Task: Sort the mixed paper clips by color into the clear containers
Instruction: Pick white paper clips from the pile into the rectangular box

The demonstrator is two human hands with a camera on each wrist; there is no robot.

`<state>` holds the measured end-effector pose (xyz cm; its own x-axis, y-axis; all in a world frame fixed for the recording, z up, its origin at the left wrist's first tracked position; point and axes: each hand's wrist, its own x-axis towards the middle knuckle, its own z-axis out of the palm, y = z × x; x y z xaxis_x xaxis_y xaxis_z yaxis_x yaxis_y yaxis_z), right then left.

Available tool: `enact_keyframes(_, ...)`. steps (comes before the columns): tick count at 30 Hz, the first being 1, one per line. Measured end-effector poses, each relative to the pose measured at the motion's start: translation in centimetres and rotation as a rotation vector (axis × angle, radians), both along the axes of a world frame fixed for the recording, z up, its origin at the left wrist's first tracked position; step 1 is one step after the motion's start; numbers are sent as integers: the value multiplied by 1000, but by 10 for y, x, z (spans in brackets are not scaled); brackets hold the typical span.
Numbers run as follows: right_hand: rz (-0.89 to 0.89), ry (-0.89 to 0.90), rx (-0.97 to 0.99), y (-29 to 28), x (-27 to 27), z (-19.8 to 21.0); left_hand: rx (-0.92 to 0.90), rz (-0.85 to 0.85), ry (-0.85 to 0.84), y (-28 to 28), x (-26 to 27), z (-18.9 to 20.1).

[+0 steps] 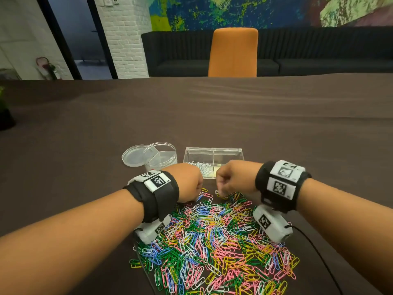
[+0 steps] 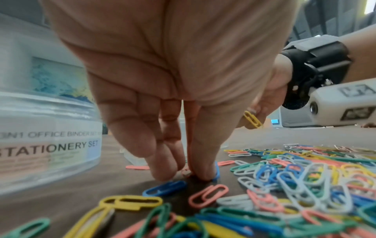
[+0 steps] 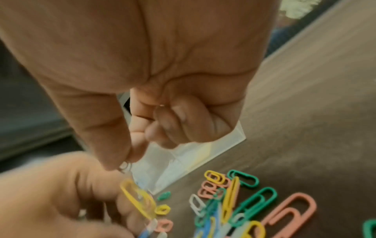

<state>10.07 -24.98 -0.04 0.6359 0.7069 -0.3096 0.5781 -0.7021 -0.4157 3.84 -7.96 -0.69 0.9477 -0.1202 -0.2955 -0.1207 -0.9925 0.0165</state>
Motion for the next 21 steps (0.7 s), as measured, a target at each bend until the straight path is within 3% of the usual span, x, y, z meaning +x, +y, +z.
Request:
enact_keyframes(5,-311,583,417,-23,10,11,32,-39,-8,5,0,1)
enact_keyframes(8,-379,655,487,-28,11,16,25,-70,7,4,-1,2)
enact_keyframes(11,-358,474,331,-20,11,14,37,-97,28,2,1,2)
enact_keyframes(16,-23,-186,-205,11,-3,2,-42,-66,68,4,6,5)
enact_keyframes(21,39,-249,-373,21,-6,-11,-51,-31,-12,0,8,0)
